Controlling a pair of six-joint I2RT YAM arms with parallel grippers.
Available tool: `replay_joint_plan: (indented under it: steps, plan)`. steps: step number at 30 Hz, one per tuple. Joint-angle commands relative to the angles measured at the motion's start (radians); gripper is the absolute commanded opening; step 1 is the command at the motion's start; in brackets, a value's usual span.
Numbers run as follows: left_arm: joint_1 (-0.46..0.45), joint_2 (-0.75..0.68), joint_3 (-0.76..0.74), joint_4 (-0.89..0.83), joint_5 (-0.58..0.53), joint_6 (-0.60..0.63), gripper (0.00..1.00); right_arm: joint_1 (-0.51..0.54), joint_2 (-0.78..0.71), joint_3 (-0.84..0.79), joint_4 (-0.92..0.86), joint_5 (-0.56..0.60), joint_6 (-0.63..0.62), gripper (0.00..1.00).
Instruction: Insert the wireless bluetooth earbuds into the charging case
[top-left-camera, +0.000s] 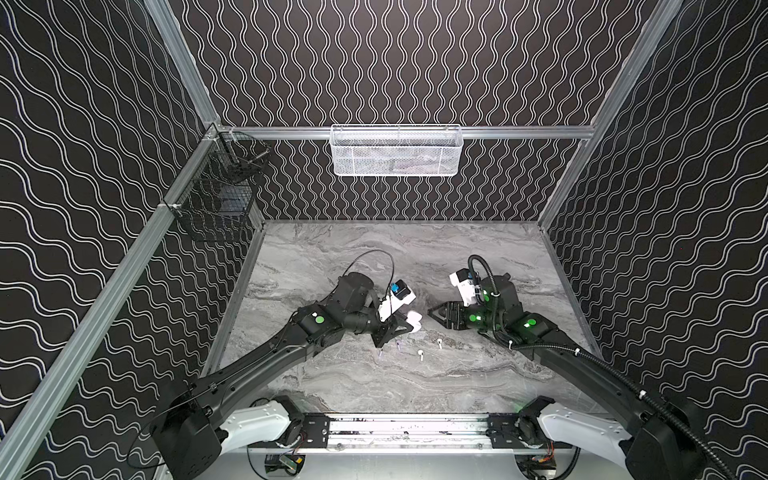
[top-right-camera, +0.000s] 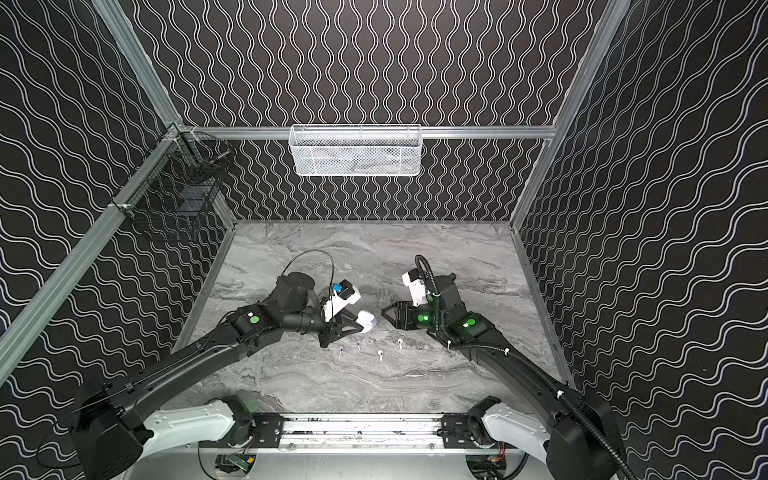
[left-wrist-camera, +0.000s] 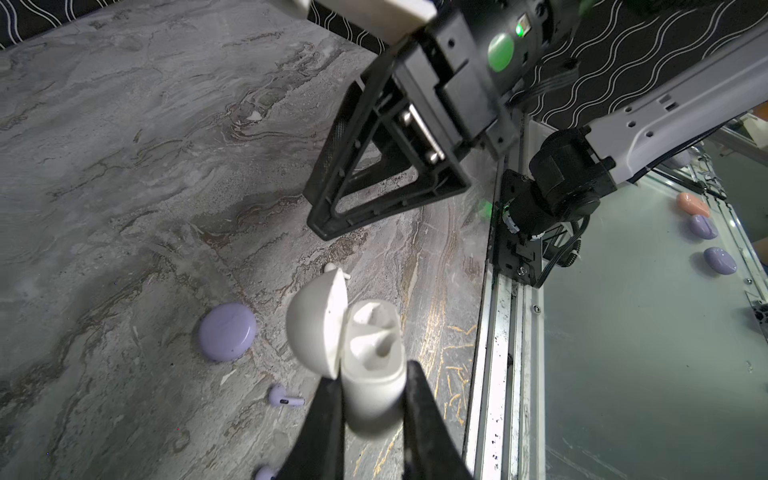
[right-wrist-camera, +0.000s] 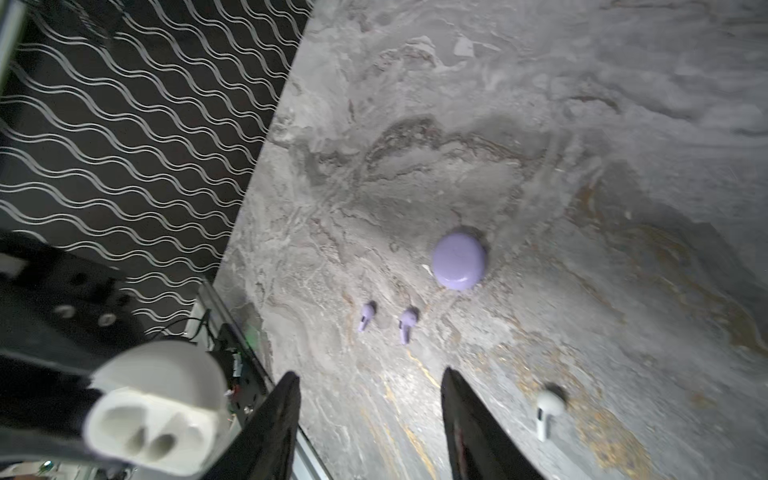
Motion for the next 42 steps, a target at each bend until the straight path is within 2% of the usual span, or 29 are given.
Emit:
replay_joint_plan:
  steps: [1, 6, 13, 19, 24, 31, 42]
  plan:
    - [-0.001, -0.015, 0.001, 0.087, -0.005, -0.079, 0.00, -0.001, -0.010, -0.019, -0.061, 0.105, -0.016, 0.56]
    - [-0.020, -0.049, -0.026, 0.165, -0.077, -0.178, 0.00, -0.001, -0.029, -0.047, -0.089, 0.167, -0.028, 0.57]
    - [-0.079, -0.032, -0.159, 0.322, -0.197, -0.217, 0.00, -0.002, -0.009, -0.088, -0.092, 0.188, -0.039, 0.56]
    - [-0.089, -0.033, -0.288, 0.512, -0.276, -0.196, 0.00, -0.002, 0.014, -0.094, -0.093, 0.202, -0.040, 0.56]
    - [-0.090, -0.036, -0.325, 0.559, -0.334, -0.152, 0.00, 0.002, 0.046, -0.089, -0.098, 0.195, -0.042, 0.55]
    - [-0.093, -0.043, -0.414, 0.674, -0.349, -0.116, 0.00, 0.011, 0.067, -0.077, -0.124, 0.224, -0.045, 0.54]
    - [-0.101, -0.031, -0.508, 0.828, -0.276, -0.075, 0.00, 0.075, 0.159, -0.028, -0.143, 0.315, -0.019, 0.53]
